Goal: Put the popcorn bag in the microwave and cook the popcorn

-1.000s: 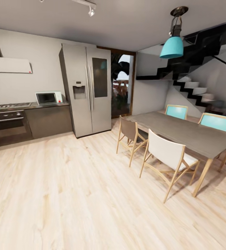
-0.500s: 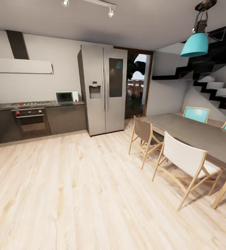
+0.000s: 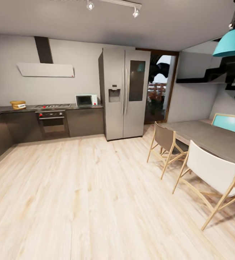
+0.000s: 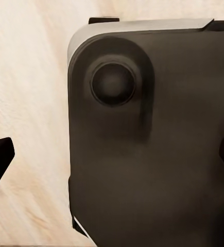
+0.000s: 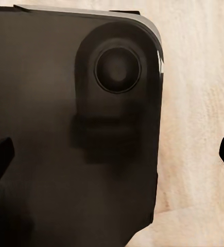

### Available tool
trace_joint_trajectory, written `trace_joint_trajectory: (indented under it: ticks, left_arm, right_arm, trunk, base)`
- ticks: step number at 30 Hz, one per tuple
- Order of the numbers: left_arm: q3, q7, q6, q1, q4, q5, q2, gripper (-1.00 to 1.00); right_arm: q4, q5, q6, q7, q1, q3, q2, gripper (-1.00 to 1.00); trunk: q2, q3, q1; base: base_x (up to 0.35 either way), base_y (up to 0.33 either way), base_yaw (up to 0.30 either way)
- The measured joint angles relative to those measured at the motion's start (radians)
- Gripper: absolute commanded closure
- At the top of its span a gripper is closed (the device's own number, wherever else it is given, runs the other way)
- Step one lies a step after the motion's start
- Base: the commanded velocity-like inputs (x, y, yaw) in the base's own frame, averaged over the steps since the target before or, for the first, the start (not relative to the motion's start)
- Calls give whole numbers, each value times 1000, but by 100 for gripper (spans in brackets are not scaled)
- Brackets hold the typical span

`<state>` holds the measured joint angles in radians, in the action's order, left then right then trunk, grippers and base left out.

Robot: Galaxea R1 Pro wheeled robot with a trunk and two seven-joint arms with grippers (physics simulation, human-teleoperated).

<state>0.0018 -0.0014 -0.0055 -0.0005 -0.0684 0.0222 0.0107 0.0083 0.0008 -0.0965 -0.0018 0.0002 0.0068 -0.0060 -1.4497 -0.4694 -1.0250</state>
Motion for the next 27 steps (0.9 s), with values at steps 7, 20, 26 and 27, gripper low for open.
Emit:
trace_joint_trajectory:
  ticks: [7,20,26,27]
  left_arm:
    - [0,0,0,0,0,0,0,-100]
    - [0,0,0,0,0,0,0,-100]
    - [0,0,0,0,0,0,0,-100]
    - [0,0,0,0,0,0,0,-100]
  right_arm:
    - [0,-1,0,0,0,0,0,-100]
    - [0,-1,0,-1,0,0,0,-100]
    - [0,-1,0,0,0,0,0,-100]
    - [0,-1,0,0,0,0,0,-100]
  trunk:
    - [0,0,0]
    - [0,0,0]
    - [0,0,0]
    - [0,0,0]
  base:
    - [0,0,273]
    - [0,0,273]
    - [0,0,273]
    - [0,0,273]
